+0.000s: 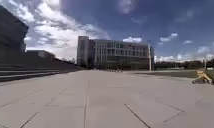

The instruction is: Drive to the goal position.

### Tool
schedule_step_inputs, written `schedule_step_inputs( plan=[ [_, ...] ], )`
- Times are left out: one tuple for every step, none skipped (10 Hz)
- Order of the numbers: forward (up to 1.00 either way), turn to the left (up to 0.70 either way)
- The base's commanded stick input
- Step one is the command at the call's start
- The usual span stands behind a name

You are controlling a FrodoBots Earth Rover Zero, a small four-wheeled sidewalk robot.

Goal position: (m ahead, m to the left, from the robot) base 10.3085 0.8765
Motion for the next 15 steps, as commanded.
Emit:
schedule_step_inputs(
  plan=[
    [1.0,0.0],
    [1.0,0.0],
    [1.0,0.0],
    [1.0,0.0],
    [1.0,0.0],
    [1.0,0.0],
    [1.0,0.0],
    [1.0,0.0],
    [1.0,0.0],
    [1.0,0.0],
    [1.0,0.0],
    [1.0,0.0],
    [1.0,0.0],
    [1.0,0.0],
    [1.0,0.0]
  ],
)
